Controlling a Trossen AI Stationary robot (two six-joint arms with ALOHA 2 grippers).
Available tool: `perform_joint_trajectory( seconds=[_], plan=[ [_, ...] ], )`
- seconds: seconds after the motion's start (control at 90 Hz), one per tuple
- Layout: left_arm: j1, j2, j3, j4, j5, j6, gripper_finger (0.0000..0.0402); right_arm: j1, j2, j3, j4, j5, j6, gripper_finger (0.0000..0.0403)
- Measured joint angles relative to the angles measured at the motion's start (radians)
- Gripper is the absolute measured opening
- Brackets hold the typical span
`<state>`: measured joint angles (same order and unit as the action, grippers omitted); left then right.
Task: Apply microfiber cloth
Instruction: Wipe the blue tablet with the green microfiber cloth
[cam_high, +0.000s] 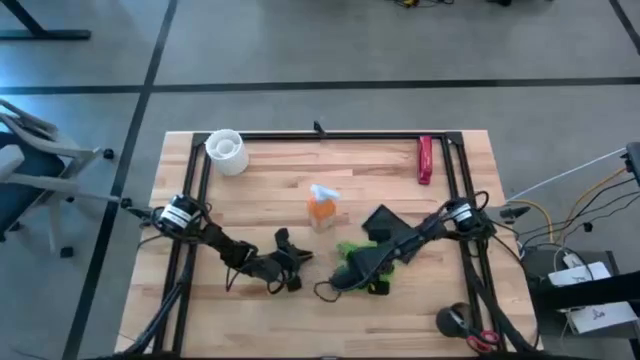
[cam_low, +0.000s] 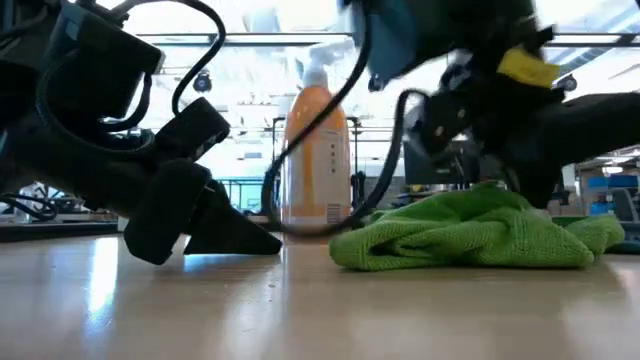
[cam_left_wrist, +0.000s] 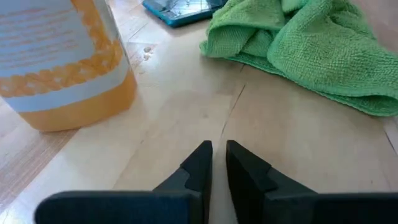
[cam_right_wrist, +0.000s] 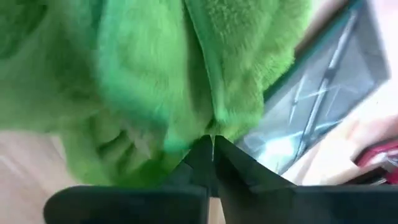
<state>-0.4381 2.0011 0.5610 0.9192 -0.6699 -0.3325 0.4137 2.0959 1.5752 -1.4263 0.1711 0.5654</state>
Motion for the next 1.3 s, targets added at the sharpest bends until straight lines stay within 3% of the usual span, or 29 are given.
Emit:
perform_joint_trajectory(
  seconds=[0.144,0.267,0.411,0.644,0.867,0.967,1.078,1.3],
  plan=[
    [0.000,0.000,0.000,0.000,0.001,-0.002,0.0031,0.070,-0.111,-0.105,0.069,0.038,0.145,0.0000],
    [0.000,0.000,0.000,0.002,0.002,0.001,0.0031,0.131,-0.222,-0.235,0.291,0.053,0.253,0.0000],
    [0.000,0.000,0.004,0.004,0.006,0.023,0.0031,0.193,-0.297,-0.360,0.556,0.188,0.306,0.0000],
    [-0.004,-0.025,0.026,-0.022,0.033,0.129,0.0059,0.179,-0.302,-0.468,0.651,0.280,0.383,0.0000],
    [-0.063,-0.220,0.015,-0.237,0.061,0.106,0.0101,0.131,-0.218,-0.562,1.188,0.301,0.205,0.0000],
    [-0.107,-0.290,0.012,-0.228,0.093,0.100,0.0115,0.103,-0.137,-0.556,1.444,0.307,0.097,0.0000],
    [-0.152,-0.309,0.012,-0.203,0.110,0.124,0.0125,0.072,-0.031,-0.481,1.615,0.303,-0.011,0.0000],
    [-0.168,-0.227,0.015,-0.192,0.103,0.034,0.0127,0.047,0.113,-0.247,1.587,0.291,-0.158,0.0000]
  ],
)
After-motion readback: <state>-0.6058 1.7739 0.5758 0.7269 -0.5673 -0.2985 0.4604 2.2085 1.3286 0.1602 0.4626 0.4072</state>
